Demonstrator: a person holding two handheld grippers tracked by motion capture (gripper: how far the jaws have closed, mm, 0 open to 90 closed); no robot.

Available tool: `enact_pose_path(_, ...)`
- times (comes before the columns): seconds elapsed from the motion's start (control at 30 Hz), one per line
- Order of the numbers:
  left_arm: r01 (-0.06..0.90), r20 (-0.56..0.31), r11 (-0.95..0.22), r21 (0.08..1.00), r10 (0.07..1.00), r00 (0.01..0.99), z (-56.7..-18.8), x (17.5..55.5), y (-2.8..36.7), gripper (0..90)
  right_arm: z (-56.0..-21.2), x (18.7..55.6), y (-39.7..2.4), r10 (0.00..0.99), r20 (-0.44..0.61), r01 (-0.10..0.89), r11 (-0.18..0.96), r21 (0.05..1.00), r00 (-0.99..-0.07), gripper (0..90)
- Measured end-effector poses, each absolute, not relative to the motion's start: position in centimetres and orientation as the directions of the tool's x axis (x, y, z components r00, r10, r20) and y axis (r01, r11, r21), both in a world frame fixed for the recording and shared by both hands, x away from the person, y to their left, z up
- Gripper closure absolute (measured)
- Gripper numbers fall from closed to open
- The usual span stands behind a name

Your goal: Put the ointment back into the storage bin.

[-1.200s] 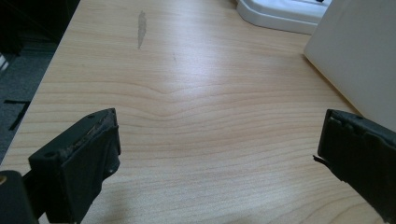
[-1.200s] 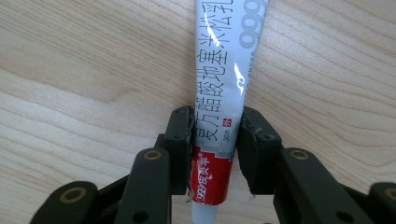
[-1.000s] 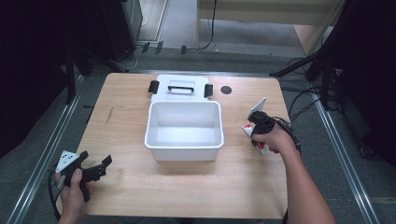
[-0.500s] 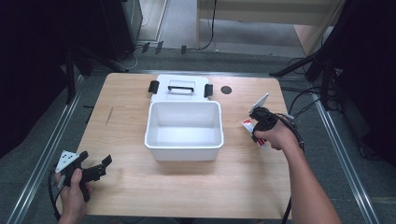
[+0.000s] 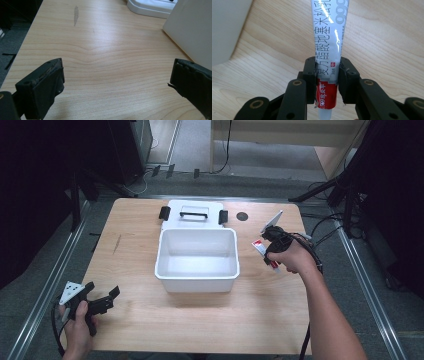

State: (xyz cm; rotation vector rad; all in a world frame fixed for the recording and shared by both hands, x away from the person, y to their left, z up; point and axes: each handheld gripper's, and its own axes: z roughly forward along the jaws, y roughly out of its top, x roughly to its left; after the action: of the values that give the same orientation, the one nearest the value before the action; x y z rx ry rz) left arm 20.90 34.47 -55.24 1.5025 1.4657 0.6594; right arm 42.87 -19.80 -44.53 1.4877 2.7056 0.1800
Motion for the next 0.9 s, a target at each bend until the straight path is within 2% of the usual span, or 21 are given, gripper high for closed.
enact_pose_path(0.67, 0.48, -0.213, 0.116, 0.87, 0.965, 0.152, -55.2, 20.9, 34.5, 0.0, -39.1, 43.6, -17.0, 0.822, 0.006, 0.804, 0.555, 0.211, -0.569, 71.5)
enact_pose_path(0.9, 0.481, -0.212, 0.115, 0.869, 0.965, 0.152, -55.2, 20.9, 34.5, 0.0, -37.6, 43.5, -15.3, 0.792, 0.002, 0.772, 0.594, 0.224, -0.61, 71.5)
